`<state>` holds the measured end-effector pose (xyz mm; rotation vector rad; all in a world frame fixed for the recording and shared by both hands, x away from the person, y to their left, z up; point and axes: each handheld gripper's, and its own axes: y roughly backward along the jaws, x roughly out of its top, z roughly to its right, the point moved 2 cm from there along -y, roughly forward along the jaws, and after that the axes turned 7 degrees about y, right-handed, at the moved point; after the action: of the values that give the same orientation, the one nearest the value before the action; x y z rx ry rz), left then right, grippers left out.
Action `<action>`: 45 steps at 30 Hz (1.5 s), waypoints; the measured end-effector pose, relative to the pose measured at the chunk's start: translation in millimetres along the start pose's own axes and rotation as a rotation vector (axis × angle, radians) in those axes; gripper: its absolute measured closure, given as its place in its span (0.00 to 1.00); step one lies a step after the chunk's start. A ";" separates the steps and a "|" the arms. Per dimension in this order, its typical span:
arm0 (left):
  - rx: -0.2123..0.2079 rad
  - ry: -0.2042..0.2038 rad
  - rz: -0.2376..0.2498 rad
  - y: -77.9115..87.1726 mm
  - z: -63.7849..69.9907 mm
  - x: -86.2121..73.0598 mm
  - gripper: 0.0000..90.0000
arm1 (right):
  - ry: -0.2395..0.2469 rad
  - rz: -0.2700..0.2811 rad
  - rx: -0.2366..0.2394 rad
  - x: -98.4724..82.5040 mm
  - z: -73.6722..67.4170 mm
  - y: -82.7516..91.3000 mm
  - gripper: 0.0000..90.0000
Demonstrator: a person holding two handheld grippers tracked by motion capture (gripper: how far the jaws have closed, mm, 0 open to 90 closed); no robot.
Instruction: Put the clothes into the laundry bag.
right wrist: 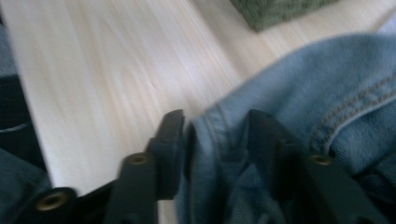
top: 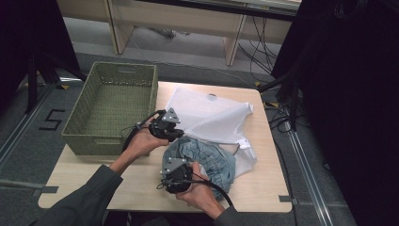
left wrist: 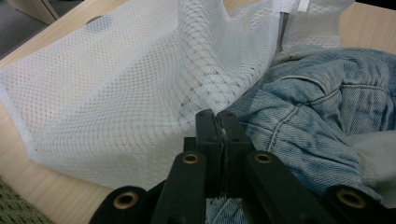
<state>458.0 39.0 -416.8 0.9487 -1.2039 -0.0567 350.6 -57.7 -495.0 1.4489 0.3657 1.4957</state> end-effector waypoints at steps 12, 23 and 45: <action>0.012 -0.021 0.004 1.8 1.0 0.5 0.99 | -0.056 0.077 -0.066 -5.4 48.1 45.8 0.97; 0.013 -0.036 -0.001 -0.1 0.2 0.1 0.99 | -0.283 0.115 -0.126 -34.0 99.5 71.2 0.97; 0.094 0.149 -0.058 -88.1 -28.5 1.1 0.58 | -0.267 0.125 -0.088 -38.5 92.1 72.8 0.97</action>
<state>519.4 -0.3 -474.0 1.0517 -1.0490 0.0243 393.5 -159.2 -439.0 1.5998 0.0469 1.3749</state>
